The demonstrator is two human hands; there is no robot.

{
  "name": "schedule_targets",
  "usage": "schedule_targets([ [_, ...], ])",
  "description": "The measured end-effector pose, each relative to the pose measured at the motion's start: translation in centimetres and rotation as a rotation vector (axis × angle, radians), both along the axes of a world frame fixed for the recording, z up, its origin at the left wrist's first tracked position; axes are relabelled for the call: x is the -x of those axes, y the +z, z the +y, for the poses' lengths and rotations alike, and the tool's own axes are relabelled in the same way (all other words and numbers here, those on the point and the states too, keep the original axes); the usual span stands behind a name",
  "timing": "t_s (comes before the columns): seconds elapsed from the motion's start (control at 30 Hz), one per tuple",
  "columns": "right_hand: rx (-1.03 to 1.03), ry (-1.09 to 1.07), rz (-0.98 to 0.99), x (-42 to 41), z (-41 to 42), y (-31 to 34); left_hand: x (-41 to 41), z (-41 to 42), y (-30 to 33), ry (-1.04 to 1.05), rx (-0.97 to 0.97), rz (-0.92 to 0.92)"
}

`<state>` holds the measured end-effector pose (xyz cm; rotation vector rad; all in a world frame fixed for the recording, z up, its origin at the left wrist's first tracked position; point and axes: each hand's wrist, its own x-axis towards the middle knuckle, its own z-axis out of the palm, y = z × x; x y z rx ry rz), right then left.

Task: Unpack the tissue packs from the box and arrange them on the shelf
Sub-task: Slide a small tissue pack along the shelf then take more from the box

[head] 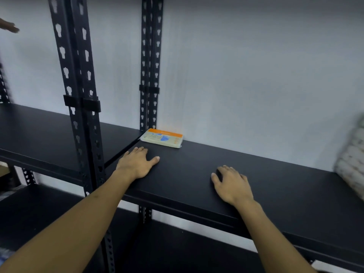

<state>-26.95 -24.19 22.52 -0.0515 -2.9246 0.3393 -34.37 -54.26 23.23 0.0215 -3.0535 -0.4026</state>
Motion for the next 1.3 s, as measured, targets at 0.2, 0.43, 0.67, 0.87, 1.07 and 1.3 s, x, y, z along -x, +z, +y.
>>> schedule_targets([
  [0.2, 0.035, 0.008, 0.009, -5.3, 0.9, -0.3, -3.8, 2.3, -0.4, -0.003, 0.084, 0.025],
  [0.43, -0.005, 0.009, 0.063, -10.3, 0.8, -1.9, -12.5, 8.1, -2.4, -0.151, 0.071, 0.093],
  [0.67, 0.033, 0.075, 0.277, -16.5, 1.9, -6.0, -20.5, 12.1, -5.4, -0.405, -0.089, 0.309],
  [0.87, 0.213, 0.047, 0.221, -22.3, 3.4, -13.0, -25.8, 14.9, -11.9, -0.567, -0.183, 0.274],
  [1.07, 0.441, -0.131, -0.253, -27.1, 5.2, -24.2, -28.2, 16.7, -21.4, -0.546, -0.133, -0.101],
  [1.3, 0.466, -0.201, -0.568, -31.1, 6.2, -34.1, -30.3, 15.4, -29.7, -0.496, 0.011, -0.396],
])
